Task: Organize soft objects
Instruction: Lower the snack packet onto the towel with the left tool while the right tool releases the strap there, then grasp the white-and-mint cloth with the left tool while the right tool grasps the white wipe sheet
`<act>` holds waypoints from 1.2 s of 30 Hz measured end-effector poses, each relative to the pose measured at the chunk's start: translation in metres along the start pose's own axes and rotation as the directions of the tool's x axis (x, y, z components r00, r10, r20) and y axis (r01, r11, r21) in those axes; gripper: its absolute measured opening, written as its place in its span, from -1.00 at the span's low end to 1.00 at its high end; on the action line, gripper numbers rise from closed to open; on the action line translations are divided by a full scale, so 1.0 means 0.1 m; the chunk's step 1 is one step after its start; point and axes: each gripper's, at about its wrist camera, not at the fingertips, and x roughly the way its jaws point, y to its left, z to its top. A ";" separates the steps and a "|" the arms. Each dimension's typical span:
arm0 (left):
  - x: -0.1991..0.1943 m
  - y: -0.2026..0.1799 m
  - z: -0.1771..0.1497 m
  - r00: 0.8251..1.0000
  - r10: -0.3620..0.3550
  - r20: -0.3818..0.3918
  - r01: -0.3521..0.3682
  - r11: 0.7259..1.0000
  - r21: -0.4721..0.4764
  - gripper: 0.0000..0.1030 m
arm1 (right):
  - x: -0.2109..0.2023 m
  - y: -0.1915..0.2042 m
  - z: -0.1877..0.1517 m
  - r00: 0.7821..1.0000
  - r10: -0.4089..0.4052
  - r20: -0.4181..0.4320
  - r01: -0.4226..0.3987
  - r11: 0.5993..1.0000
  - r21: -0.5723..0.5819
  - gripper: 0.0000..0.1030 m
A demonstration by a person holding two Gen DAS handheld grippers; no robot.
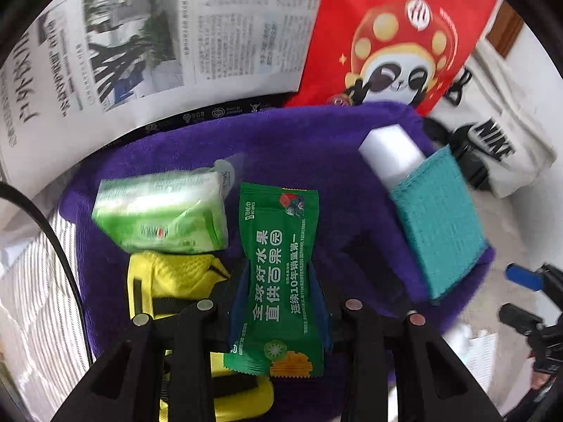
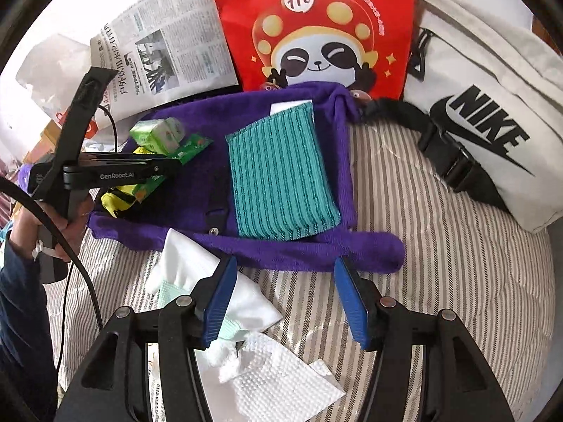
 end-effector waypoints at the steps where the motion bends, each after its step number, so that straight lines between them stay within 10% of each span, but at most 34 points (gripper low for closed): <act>1: 0.03 -0.03 0.00 1.000 0.013 -0.004 -0.013 1.000 0.017 -0.32 | 0.00 -0.01 -0.01 1.000 0.004 0.000 -0.004 1.000 0.004 0.12; 10: 0.06 -0.12 -0.02 1.000 -0.017 -0.016 0.018 0.999 0.044 0.28 | -0.03 -0.11 -0.08 1.000 0.000 0.000 0.000 0.999 0.035 0.12; 28: -0.69 -0.46 -0.42 0.997 0.021 0.070 -0.028 0.994 0.107 0.30 | -0.24 0.12 -0.62 1.000 0.018 -0.011 -0.018 1.000 0.005 0.45; 36: -0.79 -0.68 -0.81 0.992 -0.104 0.065 0.097 0.989 0.112 0.30 | -0.23 -0.01 -0.91 0.999 -0.002 -0.048 0.005 0.998 0.061 0.45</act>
